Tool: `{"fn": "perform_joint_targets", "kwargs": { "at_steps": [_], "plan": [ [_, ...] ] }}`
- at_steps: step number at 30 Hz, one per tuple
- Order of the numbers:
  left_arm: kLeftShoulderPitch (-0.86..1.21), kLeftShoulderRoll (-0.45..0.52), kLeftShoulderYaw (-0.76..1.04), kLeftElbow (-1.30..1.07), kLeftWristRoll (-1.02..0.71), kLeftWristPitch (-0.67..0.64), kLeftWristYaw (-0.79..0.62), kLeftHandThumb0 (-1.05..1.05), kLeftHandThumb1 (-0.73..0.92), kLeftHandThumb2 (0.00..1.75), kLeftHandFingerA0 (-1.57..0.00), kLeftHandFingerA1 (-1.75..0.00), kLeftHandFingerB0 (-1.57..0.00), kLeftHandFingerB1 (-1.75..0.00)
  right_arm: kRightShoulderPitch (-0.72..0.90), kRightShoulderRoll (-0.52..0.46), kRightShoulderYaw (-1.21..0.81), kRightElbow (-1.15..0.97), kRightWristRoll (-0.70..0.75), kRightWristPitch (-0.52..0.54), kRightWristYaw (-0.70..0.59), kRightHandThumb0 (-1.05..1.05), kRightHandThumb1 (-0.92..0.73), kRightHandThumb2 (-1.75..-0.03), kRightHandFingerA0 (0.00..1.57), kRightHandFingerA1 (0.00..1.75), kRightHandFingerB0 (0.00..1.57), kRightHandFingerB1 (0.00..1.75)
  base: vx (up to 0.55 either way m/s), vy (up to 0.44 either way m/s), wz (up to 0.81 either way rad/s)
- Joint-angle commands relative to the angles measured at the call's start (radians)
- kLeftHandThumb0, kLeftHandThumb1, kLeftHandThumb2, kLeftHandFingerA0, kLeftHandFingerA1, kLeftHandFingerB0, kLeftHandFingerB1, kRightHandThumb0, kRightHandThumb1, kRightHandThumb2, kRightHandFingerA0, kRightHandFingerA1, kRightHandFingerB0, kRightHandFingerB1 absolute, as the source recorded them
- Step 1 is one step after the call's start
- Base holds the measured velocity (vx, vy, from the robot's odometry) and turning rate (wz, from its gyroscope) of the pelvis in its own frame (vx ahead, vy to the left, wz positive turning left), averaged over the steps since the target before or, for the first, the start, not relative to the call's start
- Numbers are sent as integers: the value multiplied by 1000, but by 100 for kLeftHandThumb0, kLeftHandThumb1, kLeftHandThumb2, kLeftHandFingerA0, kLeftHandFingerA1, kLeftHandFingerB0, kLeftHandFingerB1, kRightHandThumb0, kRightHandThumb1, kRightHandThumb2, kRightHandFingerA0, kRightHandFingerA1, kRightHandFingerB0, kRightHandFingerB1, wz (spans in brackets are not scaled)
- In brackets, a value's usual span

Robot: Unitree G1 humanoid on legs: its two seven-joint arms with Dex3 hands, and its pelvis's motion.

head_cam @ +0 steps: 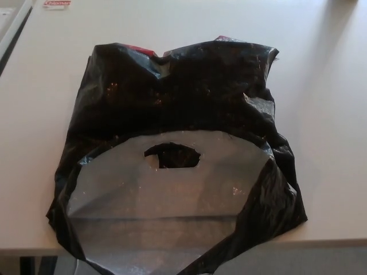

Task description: A plastic bag is kept infront of the robot in the middle of the desk and the robot uses both its hands to grab it from the top and lifts it up and then releases it.

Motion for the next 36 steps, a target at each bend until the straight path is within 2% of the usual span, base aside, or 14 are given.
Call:
{"fn": "perform_joint_targets", "kwargs": {
  "at_steps": [1, 4, 5, 6, 9, 10, 11, 12, 14, 15, 20, 24, 27, 36],
  "plan": [
    [-3, 57, 88, 3, 28, -504, 290, -66, 37, 75, -43, -99, -7, -58, 16, 9, -79, -49, 55, -462, -125, -40, -41, -64, 51, 45, 39, 41, 0, 0, 0],
    [7, 58, 107, -12, 59, -547, 353, -65, 33, 94, -51, -88, 0, -54, 30, -11, -67, -54, -51, -514, -221, -45, -39, -68, 57, 52, 36, 42, 0, 0, 0],
    [18, 64, 109, -36, 99, -546, 408, -70, 54, 65, -34, -128, -6, -61, 41, -18, -61, -74, -98, -520, -264, -40, -46, -54, 56, 52, 41, 33, 0, 0, 0],
    [25, 62, 116, -54, 110, -547, 425, -69, 50, 71, -29, -144, -7, -64, 50, -19, -59, -92, -119, -523, -281, -42, -47, -55, 53, 57, 42, 34, 0, 0, 0],
    [62, 55, 152, -93, 94, -586, 409, -70, 59, 66, -36, -157, -7, -64, 116, -10, -66, -171, -150, -547, -298, -51, -39, -70, 43, 55, 32, 42, 0, 0, 0],
    [66, 54, 159, -110, 94, -583, 408, -70, 59, 66, -36, -157, -7, -64, 123, -10, -71, -210, -155, -548, -298, -51, -39, -70, 43, 55, 32, 42, 0, 0, 0],
    [65, 49, 168, -127, 86, -582, 403, -43, 39, 102, -69, -100, -3, -55, 120, -11, -77, -242, -163, -546, -302, -51, -39, -69, 43, 54, 31, 41, 0, 0, 0],
    [63, 48, 177, -139, 86, -591, 403, -71, 64, 60, -40, -157, -9, -59, 116, -17, -83, -264, -175, -554, -308, -43, -47, -54, 44, 50, 32, 31, 0, 0, 0],
    [63, 46, 196, -169, 92, -626, 404, -73, 71, 54, -49, -144, -11, -58, 112, -33, -98, -318, -204, -557, -320, -46, -47, -54, 44, 49, 31, 31, 0, 0, 0],
    [58, 48, 208, -192, 82, -640, 389, -69, 68, 58, -35, -167, -12, -55, 114, -32, -106, -367, -197, -549, -305, -47, -48, -55, 39, 65, 31, 31, 0, 0, 0],
    [66, 24, 216, -316, -88, -596, 224, -71, 66, 56, -59, -175, -19, -60, 86, -16, -123, -440, -196, -568, -301, -46, -47, -54, 29, 117, 40, 33, 0, 0, 0],
    [70, 15, 218, -420, -117, -531, 183, -75, 64, 59, -86, -175, -15, -59, 82, -7, -122, -496, -216, -551, -302, -51, -41, -72, 41, 88, 34, 43, 0, 0, 0],
    [52, 27, 222, -442, -109, -507, 170, -74, 67, 50, -69, -168, -12, -58, 73, -13, -126, -529, -286, -541, -333, -56, -43, -74, 39, 79, 32, 42, 0, 0, 0],
    [7, 62, 222, -413, -110, -483, 142, -76, 63, 57, -84, -175, -16, -66, 35, -17, -104, -545, -323, -539, -352, -54, -42, -73, 39, 77, 33, 43, 0, 0, 0]
  ]
}}
